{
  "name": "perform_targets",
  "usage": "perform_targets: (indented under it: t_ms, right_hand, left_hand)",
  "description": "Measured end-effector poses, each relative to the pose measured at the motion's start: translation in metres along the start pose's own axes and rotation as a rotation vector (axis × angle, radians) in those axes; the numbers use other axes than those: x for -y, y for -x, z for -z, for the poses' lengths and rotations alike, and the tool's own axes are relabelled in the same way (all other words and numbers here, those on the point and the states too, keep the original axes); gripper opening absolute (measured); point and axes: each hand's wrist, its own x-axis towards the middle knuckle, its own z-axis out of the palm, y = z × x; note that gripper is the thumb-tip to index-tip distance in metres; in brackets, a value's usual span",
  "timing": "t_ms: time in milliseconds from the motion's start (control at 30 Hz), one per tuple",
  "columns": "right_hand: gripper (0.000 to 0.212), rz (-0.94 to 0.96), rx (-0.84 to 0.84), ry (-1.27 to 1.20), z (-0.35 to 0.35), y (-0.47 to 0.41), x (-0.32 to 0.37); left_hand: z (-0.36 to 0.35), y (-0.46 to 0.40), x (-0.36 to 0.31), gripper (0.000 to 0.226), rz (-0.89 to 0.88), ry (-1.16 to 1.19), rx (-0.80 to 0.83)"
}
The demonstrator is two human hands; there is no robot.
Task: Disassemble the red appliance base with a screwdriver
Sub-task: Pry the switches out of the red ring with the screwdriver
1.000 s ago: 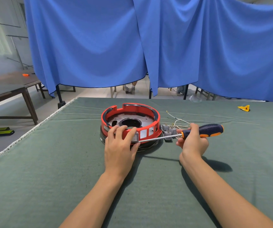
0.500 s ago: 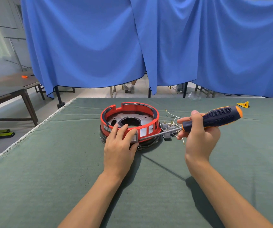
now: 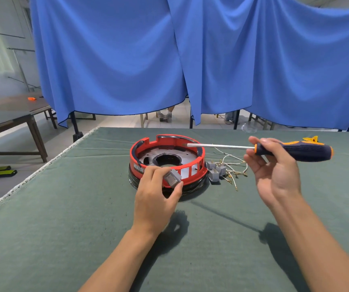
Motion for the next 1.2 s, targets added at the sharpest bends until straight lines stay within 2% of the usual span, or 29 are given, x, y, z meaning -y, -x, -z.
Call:
perform_targets:
  t_ms: [100,200,300,467,567,700,833,933,1000,1100,1200]
  right_hand:
    - [0.013,0.059,0.158,0.037,-0.003,0.004,0.001]
    - [0.012,0.16,0.284,0.303,-0.005,0.014,-0.019]
    - [0.022,0.302,0.425,0.598,-0.01,0.025,-0.043]
    - [0.038,0.421,0.573,0.798,-0.019,0.039,-0.061]
    - [0.044,0.418,0.593,0.789,-0.017,0.04,-0.06]
    - [0.034,0.452,0.598,0.781,-0.013,0.039,-0.061]
    - [0.025,0.567,0.576,0.77,-0.009,0.038,-0.059]
    - [0.023,0.764,0.506,0.839,-0.004,0.03,-0.049]
    - [0.024,0.83,0.462,0.885,0.005,0.017,-0.044]
    - [0.032,0.819,0.403,1.025,0.023,-0.003,-0.049]
    - [0.042,0.722,0.317,1.185,0.044,-0.019,-0.062]
  left_hand:
    - [0.003,-0.002,-0.002,0.03,0.022,0.086,-0.028]
    - [0.003,-0.002,-0.004,0.032,0.06,0.144,-0.055]
    - [-0.001,-0.001,-0.01,0.033,0.024,0.207,-0.051]
    - [-0.009,0.002,-0.022,0.034,-0.078,0.33,-0.01]
    - [-0.01,0.003,-0.022,0.033,-0.082,0.384,0.034]
    - [-0.01,0.003,-0.023,0.034,-0.094,0.346,0.052]
    - [-0.008,0.003,-0.022,0.044,-0.069,0.158,0.071]
    - [-0.006,0.002,-0.011,0.048,0.047,-0.018,0.111]
    - [-0.004,0.0,0.0,0.05,0.135,-0.16,0.159]
    - [-0.003,0.0,0.009,0.053,0.181,-0.279,0.233]
    - [-0.004,-0.001,0.01,0.053,0.198,-0.287,0.222]
